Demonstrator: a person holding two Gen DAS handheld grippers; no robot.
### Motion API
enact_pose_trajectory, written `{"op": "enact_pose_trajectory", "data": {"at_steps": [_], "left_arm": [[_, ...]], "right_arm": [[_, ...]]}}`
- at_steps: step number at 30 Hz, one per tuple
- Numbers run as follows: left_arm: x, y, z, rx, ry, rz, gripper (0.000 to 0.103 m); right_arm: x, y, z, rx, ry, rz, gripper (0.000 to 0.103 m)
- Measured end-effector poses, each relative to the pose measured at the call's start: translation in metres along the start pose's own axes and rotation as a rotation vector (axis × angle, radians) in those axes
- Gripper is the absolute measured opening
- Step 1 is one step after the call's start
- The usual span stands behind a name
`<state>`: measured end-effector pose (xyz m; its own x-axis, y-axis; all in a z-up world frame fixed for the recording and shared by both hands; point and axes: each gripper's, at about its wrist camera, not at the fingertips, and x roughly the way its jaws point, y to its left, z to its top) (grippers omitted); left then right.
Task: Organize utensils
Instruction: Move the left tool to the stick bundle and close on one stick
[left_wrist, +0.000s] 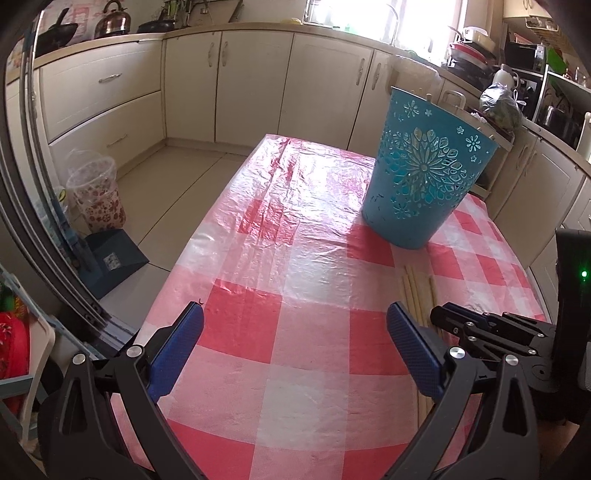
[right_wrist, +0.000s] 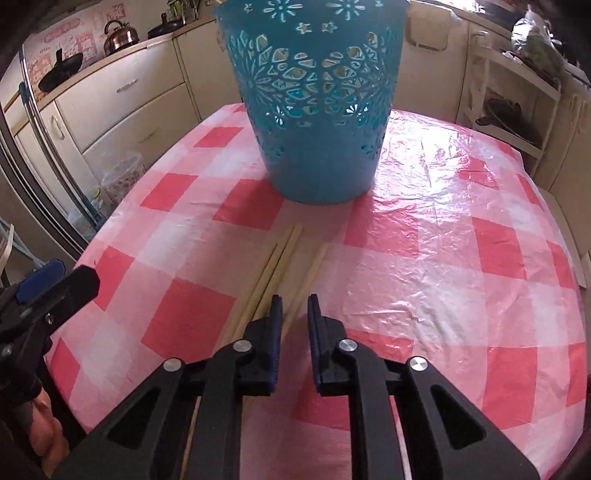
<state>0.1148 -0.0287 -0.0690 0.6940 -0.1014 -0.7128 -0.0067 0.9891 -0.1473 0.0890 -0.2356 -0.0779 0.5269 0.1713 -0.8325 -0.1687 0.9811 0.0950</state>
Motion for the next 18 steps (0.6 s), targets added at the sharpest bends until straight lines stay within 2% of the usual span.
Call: {"op": "enact_pose_trajectory", "data": {"at_steps": [5,11,18], "left_arm": [[0.015,-0.029,0.003,0.087,0.060,-0.002,0.095],[0.044,-0.068,0.002,0.211,0.126,0.036,0.095],[0.061,-0.085,0.005,0.253,0.160,0.076,0.095]], "right_arm": [[-0.007,-0.018,-0.003,-0.071,0.043,0.002,0.009],[-0.016,-0.055,-0.012,0.023,0.034,0.056,0.009],[-0.019,-0.064,-0.016,0.056,0.030,0.104,0.009]]}}
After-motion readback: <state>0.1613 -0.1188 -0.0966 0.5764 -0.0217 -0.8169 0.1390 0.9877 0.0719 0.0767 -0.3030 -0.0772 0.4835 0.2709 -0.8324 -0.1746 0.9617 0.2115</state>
